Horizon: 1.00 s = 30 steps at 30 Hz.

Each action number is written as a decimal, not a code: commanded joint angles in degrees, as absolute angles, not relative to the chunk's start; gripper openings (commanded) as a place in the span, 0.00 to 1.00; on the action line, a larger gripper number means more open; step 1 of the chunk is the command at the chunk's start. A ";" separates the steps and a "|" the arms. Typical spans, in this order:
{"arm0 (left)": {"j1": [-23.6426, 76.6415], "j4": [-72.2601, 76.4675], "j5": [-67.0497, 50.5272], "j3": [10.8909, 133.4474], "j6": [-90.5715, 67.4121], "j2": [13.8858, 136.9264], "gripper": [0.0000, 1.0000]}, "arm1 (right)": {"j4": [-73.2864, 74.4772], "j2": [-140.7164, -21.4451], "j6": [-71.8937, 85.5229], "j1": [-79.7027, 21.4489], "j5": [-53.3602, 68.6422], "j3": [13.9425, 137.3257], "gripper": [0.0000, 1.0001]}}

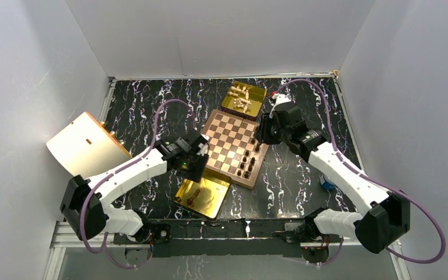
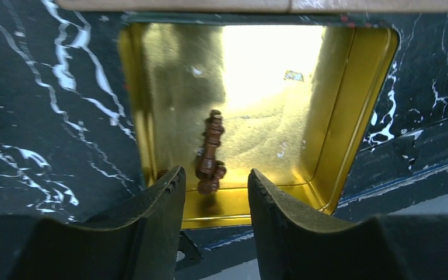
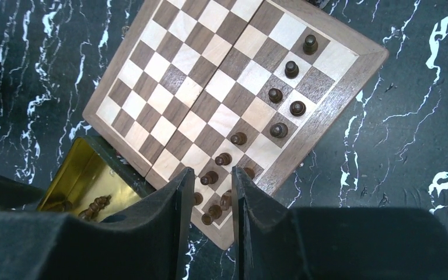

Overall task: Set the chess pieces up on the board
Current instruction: Pick up the chess piece from the storage box.

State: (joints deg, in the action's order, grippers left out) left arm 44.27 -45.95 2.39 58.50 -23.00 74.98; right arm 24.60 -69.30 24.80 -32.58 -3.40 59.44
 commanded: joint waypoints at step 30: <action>51.06 -36.47 5.32 47.28 -29.54 85.06 0.31 | 21.68 -57.38 25.76 -32.21 -4.54 58.11 0.38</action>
